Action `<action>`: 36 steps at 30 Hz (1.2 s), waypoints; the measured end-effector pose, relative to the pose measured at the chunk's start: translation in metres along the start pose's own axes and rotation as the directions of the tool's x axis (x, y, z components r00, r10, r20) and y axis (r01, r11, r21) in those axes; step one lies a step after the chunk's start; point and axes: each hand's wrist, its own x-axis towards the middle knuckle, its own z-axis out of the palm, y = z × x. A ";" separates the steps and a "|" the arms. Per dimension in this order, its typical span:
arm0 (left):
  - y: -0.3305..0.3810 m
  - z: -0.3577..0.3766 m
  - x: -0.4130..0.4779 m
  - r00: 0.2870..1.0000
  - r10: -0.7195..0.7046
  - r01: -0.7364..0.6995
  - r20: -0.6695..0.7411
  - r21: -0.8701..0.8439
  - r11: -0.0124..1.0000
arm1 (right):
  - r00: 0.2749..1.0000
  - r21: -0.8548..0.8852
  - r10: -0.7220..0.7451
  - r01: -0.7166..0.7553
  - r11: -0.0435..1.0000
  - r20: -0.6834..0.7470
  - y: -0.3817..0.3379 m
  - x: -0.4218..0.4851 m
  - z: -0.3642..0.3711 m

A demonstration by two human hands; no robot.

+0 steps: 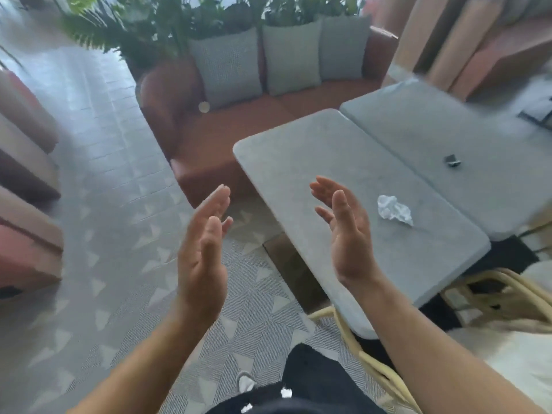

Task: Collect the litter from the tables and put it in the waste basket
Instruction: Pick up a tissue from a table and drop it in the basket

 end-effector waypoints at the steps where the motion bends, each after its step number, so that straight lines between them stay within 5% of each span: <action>1: -0.005 0.008 0.011 0.999 -0.011 0.012 0.042 -0.019 1.000 | 0.999 -0.012 0.004 -0.005 1.000 -0.053 0.001 0.004 -0.008; 12: -0.054 0.146 0.113 0.909 -0.050 0.118 0.413 -0.142 0.983 | 0.881 -0.070 0.007 -0.046 0.996 -0.474 0.028 0.059 -0.113; 21: -0.091 0.228 0.187 0.823 -0.103 0.195 0.559 -0.107 0.975 | 0.807 -0.099 0.027 -0.106 0.989 -0.590 0.062 0.142 -0.151; 36: -0.217 0.348 0.244 0.519 -0.250 0.353 0.818 0.062 0.934 | 0.492 -0.004 0.153 -0.303 0.953 -0.857 0.158 0.181 -0.219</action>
